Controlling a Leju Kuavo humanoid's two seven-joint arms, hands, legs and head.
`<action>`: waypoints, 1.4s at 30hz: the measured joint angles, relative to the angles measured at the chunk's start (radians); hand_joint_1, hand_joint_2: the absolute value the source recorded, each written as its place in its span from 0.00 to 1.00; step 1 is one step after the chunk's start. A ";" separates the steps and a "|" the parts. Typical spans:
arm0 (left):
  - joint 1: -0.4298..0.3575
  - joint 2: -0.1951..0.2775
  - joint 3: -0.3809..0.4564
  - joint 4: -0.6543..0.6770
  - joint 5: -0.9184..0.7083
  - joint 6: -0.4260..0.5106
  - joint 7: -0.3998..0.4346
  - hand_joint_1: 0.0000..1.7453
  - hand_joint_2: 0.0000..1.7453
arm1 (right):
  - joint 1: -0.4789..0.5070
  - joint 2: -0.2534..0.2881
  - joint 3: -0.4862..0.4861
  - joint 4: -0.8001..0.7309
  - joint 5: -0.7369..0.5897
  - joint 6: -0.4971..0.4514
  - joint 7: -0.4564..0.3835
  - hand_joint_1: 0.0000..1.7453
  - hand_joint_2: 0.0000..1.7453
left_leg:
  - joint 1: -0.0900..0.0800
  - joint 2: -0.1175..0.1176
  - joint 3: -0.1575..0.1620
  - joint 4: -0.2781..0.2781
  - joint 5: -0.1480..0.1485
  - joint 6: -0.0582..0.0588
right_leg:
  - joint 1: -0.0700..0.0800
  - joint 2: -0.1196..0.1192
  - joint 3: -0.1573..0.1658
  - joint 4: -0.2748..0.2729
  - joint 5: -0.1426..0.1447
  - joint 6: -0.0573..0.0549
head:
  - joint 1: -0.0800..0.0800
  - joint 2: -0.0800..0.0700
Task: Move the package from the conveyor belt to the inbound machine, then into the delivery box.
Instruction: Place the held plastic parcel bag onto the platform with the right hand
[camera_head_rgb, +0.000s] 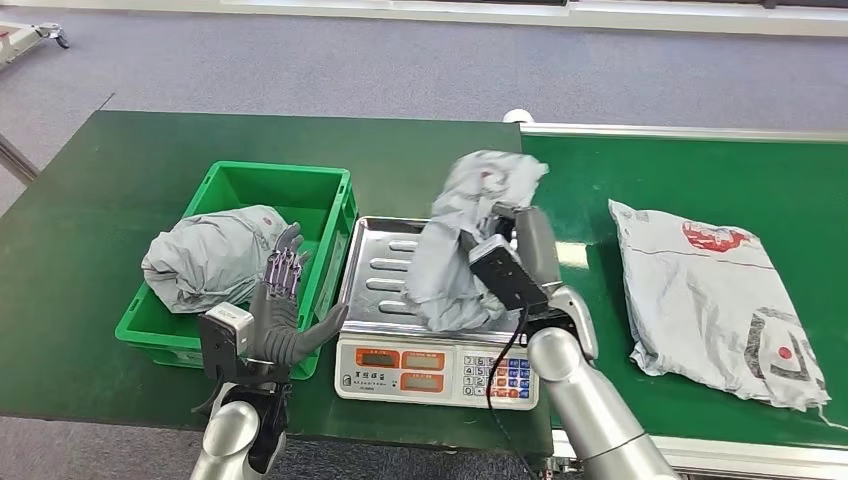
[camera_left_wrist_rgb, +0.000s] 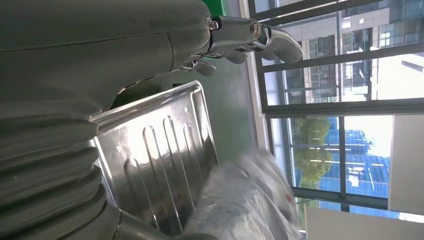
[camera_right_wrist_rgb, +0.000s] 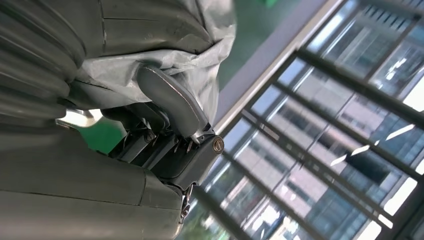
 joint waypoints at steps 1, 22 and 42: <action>0.000 0.000 0.000 0.000 -0.001 0.000 0.000 0.00 1.00 | 0.001 0.006 0.019 0.004 -0.010 0.000 0.001 1.00 1.00 | 0.000 -0.001 0.000 0.000 0.000 0.000 | 0.000 -0.001 0.000 0.000 0.000 0.000 | 0.000 0.000; -0.004 -0.008 0.014 -0.009 -0.019 0.004 0.013 0.00 1.00 | 0.038 0.050 0.178 0.018 -0.087 0.053 0.025 0.00 1.00 | 0.000 -0.002 -0.001 0.000 0.001 0.000 | 0.000 -0.002 0.000 0.000 0.000 0.000 | 0.000 0.000; -0.009 -0.002 0.016 -0.009 -0.129 0.000 0.015 0.00 1.00 | 0.169 -0.037 -0.091 -0.193 -0.591 0.385 -0.059 0.00 1.00 | 0.000 -0.002 -0.001 0.002 0.000 0.001 | -0.001 -0.002 0.000 -0.001 0.000 0.000 | 0.000 0.000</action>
